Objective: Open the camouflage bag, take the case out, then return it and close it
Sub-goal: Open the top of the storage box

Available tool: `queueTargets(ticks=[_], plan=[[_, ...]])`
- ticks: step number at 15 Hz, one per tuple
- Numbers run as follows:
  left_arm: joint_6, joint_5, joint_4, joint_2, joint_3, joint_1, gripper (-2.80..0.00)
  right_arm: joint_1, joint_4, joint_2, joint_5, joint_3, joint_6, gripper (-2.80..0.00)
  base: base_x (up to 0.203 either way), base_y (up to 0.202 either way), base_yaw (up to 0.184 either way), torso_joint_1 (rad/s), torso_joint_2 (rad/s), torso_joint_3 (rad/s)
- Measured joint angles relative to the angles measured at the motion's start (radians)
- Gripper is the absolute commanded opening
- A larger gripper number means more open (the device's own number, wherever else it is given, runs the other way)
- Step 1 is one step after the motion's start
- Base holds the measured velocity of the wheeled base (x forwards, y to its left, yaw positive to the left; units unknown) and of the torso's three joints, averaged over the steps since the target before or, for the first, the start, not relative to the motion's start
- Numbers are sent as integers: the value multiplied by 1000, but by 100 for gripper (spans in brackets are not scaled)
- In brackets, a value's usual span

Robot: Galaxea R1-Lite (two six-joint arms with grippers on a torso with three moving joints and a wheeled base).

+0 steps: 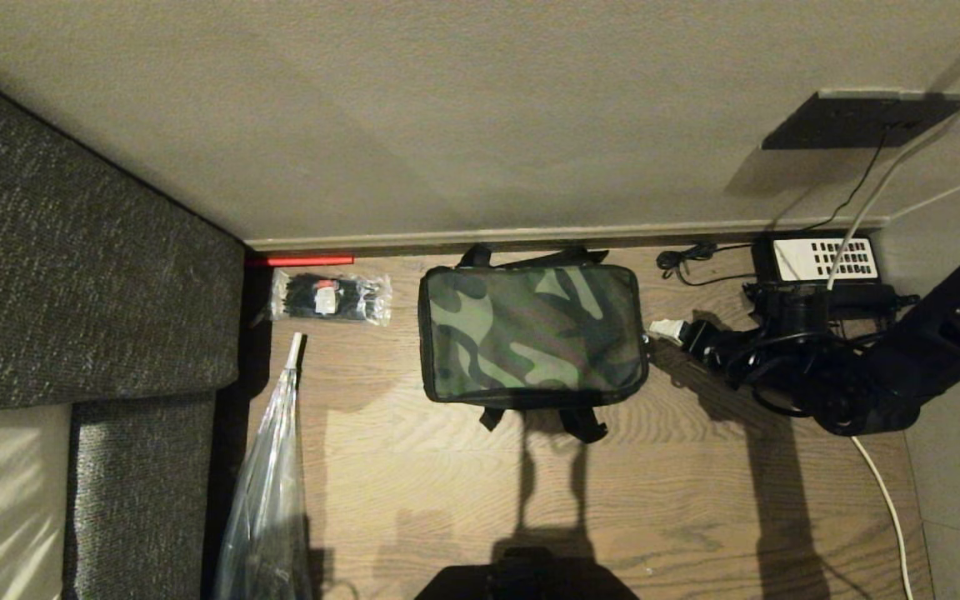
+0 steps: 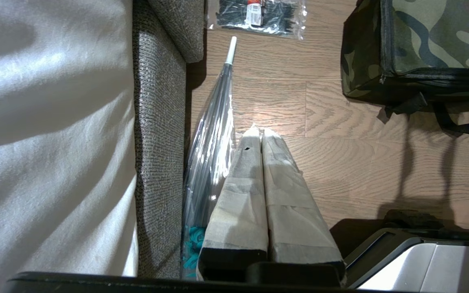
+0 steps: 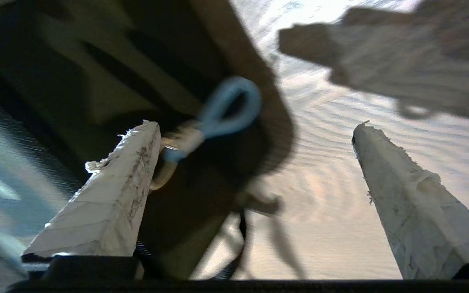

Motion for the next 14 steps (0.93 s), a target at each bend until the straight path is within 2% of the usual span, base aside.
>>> queueTargets(ticks=[2, 11, 12, 14], plan=[[0, 0, 0, 0, 0, 0, -280, -3, 58, -3, -8, -15, -38, 0, 0, 0, 0, 0, 0, 0], [0, 0, 0, 0, 0, 0, -280, -4, 60, -6, -8, -19, -39, 0, 0, 0, 0, 0, 0, 0], [0, 0, 0, 0, 0, 0, -280, -5, 64, -7, -5, -21, -34, 0, 0, 0, 0, 0, 0, 0], [0, 0, 0, 0, 0, 0, -280, -15, 123, -20, 49, -71, 40, 0, 0, 0, 0, 0, 0, 0]])
